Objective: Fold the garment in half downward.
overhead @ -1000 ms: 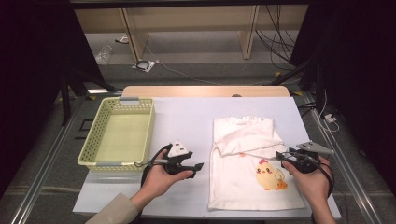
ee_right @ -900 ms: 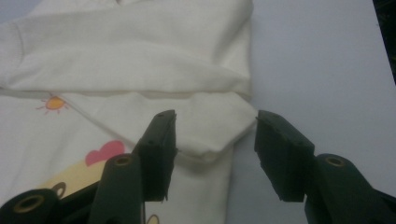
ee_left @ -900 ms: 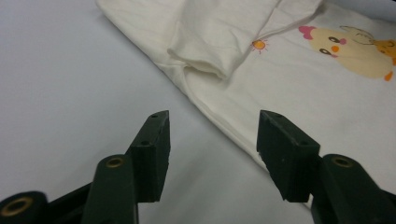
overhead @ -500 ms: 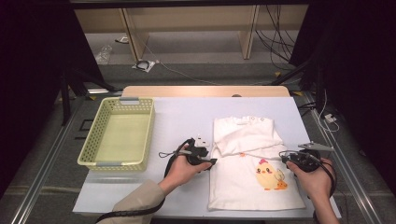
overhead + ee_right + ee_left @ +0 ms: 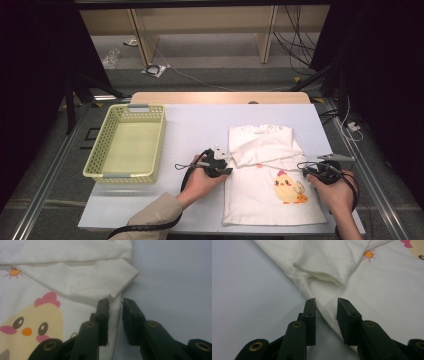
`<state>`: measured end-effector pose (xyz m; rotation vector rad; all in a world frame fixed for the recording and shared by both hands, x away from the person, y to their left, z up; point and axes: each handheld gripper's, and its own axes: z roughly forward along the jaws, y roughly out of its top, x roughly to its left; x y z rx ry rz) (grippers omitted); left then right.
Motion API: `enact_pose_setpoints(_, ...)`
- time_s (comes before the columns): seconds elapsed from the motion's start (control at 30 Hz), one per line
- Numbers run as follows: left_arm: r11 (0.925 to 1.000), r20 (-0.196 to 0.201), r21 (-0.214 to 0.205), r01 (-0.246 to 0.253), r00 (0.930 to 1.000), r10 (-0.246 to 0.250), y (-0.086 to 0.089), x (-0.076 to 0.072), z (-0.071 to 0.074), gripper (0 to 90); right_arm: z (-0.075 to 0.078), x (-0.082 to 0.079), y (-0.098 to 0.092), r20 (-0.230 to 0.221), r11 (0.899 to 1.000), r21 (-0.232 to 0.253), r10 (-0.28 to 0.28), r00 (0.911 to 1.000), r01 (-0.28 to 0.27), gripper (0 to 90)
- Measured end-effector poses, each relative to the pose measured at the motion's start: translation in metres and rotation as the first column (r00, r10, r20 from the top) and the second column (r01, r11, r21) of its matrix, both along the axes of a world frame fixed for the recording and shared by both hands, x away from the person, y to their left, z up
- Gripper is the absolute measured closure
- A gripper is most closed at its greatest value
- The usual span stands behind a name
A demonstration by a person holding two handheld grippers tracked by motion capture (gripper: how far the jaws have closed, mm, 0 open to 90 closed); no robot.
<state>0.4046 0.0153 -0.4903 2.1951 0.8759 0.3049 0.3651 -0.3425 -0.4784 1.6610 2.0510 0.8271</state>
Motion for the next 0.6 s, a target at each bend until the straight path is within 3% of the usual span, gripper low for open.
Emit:
enact_pose_setpoints(0.13, 1.0, -0.009, -0.008, -0.004, 1.0, 0.004, 0.0001, 0.0, 0.0, 77.2, -0.0008, 0.0, 0.0005, 0.009, 1.0, -0.008, 0.001, 1.0, -0.001, 78.7)
enact_pose_setpoints(0.27, 0.9999, -0.006, -0.013, -0.005, 1.0, 0.005, -0.0009, -0.0021, -0.0003, 87.4, -0.0018, -0.0009, -0.0001, 0.0, 1.0, 0.029, -0.006, 1.0, 0.006, 86.8)
enact_pose_setpoints(0.6, 0.997, -0.016, -0.066, -0.041, 0.9991, 0.04, 0.0079, -0.0045, 0.0037, 88.8, 0.0017, -0.0017, 0.0047, 0.014, 1.0, -0.006, -0.006, 0.9999, 0.006, 88.9)
